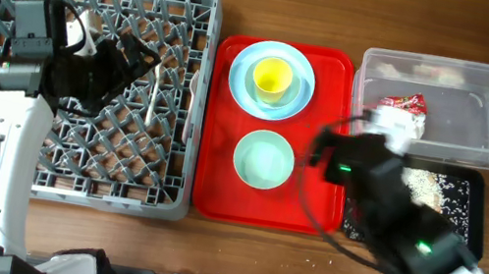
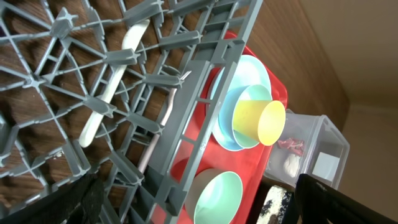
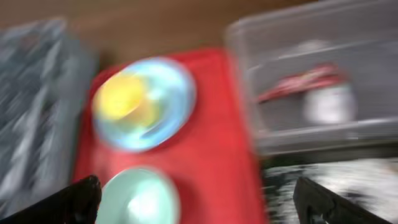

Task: Sort waste into correct bins and load items into the dishwasher rack
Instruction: 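Set the empty green bowl back on the red tray and release, then reach the left gripper to the green bowl on the red tray and grasp its rim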

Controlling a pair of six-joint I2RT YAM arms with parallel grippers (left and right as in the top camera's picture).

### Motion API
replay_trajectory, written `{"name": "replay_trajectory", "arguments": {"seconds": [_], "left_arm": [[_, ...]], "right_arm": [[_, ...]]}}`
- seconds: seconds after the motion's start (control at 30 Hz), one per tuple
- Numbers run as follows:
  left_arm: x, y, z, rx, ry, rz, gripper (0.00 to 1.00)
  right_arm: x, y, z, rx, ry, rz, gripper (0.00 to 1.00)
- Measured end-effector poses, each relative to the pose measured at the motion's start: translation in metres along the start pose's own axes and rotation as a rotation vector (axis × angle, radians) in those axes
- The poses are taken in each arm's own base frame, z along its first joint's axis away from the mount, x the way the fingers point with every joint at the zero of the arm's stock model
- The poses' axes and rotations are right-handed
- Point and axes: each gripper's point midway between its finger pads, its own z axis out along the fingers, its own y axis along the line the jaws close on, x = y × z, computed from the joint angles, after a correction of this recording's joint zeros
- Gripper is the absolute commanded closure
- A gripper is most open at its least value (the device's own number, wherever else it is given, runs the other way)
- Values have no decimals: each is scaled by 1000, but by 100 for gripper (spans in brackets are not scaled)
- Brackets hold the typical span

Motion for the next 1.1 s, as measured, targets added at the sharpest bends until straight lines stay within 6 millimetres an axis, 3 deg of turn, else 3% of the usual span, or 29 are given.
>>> {"name": "replay_trajectory", "arguments": {"seconds": [0.1, 0.27, 0.57, 0.6, 0.63, 0.67, 0.73, 0.77, 0.8, 0.93, 1.0, 1.03, 1.1], "left_arm": [[0, 0, 0, 0, 0, 0, 0], [0, 0, 0, 0, -1, 0, 0], [5, 3, 0, -12, 19, -13, 0], [13, 7, -1, -29, 48, -33, 27], [14, 8, -1, -33, 55, -37, 74], [18, 10, -1, -42, 70, -46, 80], [28, 8, 1, -52, 103, -43, 73], [35, 4, 4, -56, 120, -22, 83], [50, -4, 10, -61, 163, 16, 86], [99, -25, 27, -125, 254, 193, 69], [124, -40, 36, -136, 281, 308, 40], [136, -48, 39, -128, 292, 359, 3], [158, -65, 44, -92, 313, 455, 0]], "right_arm": [[-8, -44, -8, 137, -32, 40, 0], [-7, -46, -2, 167, -24, 29, 0], [27, -43, 45, 275, 141, -76, 0], [35, -43, 54, 295, 173, -97, 0], [37, -43, 56, 304, 182, -104, 0], [46, -44, 67, 327, 217, -126, 1], [56, -45, 77, 352, 256, -151, 0], [63, -46, 83, 369, 282, -168, 0], [70, -47, 89, 383, 307, -186, 0], [78, -37, 94, 326, 348, -170, 0], [79, -28, 91, 264, 373, -138, 0], [70, -20, 88, 222, 366, -106, 0], [31, -3, 75, 122, 275, -21, 0]]}}
